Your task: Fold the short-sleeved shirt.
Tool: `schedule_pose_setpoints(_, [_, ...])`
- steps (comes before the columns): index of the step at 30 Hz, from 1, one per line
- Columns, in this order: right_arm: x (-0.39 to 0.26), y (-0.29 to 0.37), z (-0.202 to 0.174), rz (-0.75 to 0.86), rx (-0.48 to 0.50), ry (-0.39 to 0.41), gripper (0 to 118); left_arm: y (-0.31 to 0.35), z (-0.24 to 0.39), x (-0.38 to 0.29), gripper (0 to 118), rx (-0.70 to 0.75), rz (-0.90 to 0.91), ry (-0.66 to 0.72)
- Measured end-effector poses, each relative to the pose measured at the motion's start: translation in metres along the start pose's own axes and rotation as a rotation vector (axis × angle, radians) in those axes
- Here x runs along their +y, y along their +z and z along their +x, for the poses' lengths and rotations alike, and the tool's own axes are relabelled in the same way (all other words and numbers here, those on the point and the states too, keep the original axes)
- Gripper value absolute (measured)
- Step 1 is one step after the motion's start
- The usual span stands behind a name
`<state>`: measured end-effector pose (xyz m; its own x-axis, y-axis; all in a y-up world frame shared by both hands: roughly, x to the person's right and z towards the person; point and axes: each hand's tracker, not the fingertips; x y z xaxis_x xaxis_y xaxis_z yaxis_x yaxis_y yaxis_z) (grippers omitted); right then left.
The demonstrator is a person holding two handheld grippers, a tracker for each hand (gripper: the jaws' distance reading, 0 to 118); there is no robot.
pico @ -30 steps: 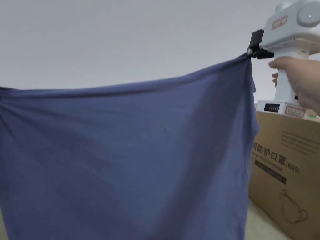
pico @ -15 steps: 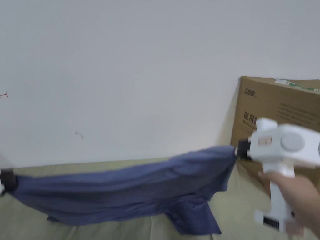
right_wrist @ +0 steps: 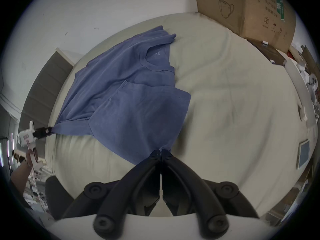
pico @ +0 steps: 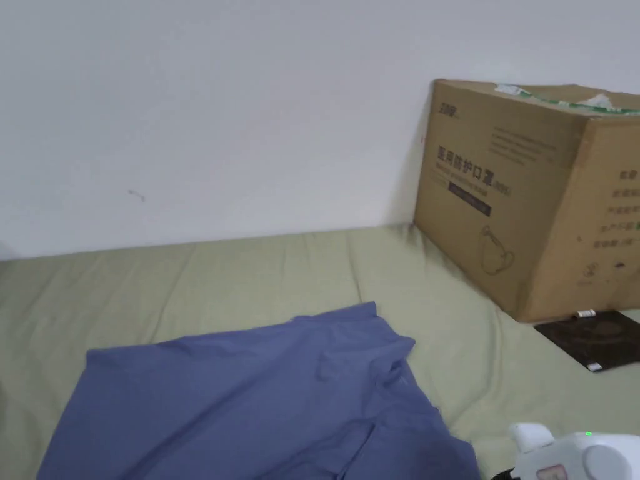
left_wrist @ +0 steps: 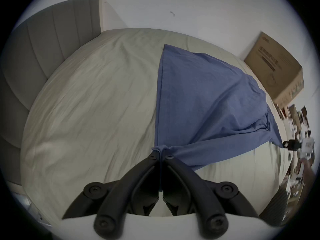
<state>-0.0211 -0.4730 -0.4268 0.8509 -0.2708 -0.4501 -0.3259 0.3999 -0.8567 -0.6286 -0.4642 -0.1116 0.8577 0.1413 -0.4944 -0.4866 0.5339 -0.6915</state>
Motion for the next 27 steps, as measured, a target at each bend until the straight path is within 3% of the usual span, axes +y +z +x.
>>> schedule_pose_setpoints(4, [-0.025, 0.034, 0.005, -0.106, -0.024, 0.093, 0, 0.029, -0.002, -0.016, 0, -0.052, -0.06, -0.083])
schedule_pose_setpoints(10, [-0.062, 0.052, 0.005, -0.228, -0.083, 0.153, 0, 0.044, 0.01, -0.067, 0, -0.079, -0.203, -0.199])
schedule_pose_setpoints(18, [-0.079, 0.029, 0.001, -0.316, -0.119, 0.112, 1, 0.035, 0.006, -0.078, 3, -0.056, -0.286, -0.212])
schedule_pose_setpoints(19, [-0.078, 0.028, -0.002, -0.319, -0.133, 0.12, 13, 0.035, 0.007, -0.074, 18, -0.052, -0.297, -0.222])
schedule_pose_setpoints(20, [-0.076, 0.028, -0.005, -0.329, -0.159, 0.128, 55, 0.034, 0.006, -0.072, 54, -0.033, -0.327, -0.236])
schedule_pose_setpoints(21, [-0.075, 0.029, -0.007, -0.346, -0.198, 0.143, 89, 0.033, 0.003, -0.073, 85, -0.024, -0.379, -0.238])
schedule_pose_setpoints(22, [-0.074, 0.028, -0.006, -0.374, -0.225, 0.152, 104, 0.032, -0.001, -0.074, 95, -0.046, -0.43, -0.225])
schedule_pose_setpoints(27, [-0.061, 0.045, -0.013, -0.358, -0.213, 0.109, 105, 0.046, -0.02, -0.065, 96, -0.049, -0.471, -0.203])
